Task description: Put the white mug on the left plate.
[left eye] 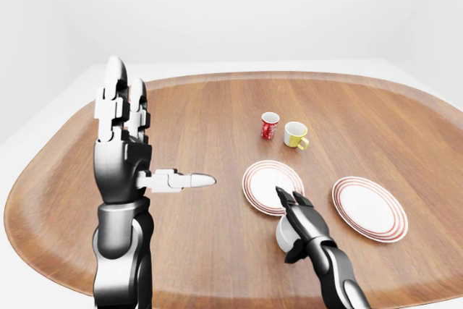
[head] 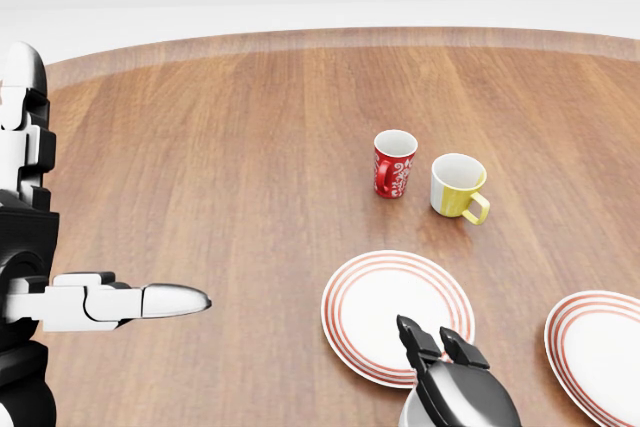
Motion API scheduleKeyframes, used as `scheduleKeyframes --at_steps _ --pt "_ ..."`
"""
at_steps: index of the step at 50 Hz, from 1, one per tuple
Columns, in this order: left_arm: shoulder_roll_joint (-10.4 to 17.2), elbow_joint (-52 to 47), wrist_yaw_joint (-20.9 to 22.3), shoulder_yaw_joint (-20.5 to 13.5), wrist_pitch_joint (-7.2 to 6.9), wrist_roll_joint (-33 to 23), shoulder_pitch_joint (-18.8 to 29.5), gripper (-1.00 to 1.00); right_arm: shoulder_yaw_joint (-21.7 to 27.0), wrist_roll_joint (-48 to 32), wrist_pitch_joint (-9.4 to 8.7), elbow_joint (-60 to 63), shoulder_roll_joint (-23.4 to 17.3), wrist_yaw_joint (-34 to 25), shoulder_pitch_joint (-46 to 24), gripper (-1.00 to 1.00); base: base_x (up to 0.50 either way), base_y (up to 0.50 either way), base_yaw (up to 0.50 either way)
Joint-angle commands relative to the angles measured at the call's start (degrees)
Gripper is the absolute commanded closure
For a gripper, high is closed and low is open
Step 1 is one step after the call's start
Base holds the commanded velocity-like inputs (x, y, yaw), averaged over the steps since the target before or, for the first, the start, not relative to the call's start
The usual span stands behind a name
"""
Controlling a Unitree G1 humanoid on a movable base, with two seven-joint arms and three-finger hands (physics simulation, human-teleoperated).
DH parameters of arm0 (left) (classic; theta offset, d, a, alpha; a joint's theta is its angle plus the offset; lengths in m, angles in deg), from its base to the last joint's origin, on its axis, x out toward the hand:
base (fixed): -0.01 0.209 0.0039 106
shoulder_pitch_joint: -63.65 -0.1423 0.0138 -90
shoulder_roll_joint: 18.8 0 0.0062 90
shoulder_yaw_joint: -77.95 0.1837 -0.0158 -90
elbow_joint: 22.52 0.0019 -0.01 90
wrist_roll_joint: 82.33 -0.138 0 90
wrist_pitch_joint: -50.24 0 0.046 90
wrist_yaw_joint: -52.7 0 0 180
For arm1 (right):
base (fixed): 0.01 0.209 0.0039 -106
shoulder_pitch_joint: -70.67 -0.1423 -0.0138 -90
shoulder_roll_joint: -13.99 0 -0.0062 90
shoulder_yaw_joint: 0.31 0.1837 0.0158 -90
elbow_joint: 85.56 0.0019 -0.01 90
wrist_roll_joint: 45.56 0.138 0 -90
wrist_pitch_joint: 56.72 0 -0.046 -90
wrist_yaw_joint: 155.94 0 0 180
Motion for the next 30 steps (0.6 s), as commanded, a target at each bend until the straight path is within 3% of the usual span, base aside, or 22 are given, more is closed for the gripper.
scheduleKeyframes --at_steps 1,2,17,30 --pt "-0.03 0.05 -0.08 0.14 0.00 -0.08 0.01 -1.00 -0.26 0.25 0.00 -3.52 -0.37 1.93 -0.49 0.53 0.00 0.00 0.00" --pt "-0.04 -0.05 -0.09 0.17 0.00 -0.09 0.04 -1.00 -0.34 0.24 0.00 -2.87 -0.40 1.63 -0.23 1.00 0.00 0.00 0.00" --pt "-0.01 0.29 -0.19 0.02 0.00 -0.15 0.15 -1.00 -0.19 1.73 0.00 2.14 -0.36 -2.39 1.32 1.00 0.00 0.00 0.00" --pt "-0.11 0.73 -0.09 0.22 0.00 -0.24 -0.25 -1.00 -3.30 10.72 0.00 18.35 0.72 -14.74 4.43 1.00 0.00 0.00 0.00"
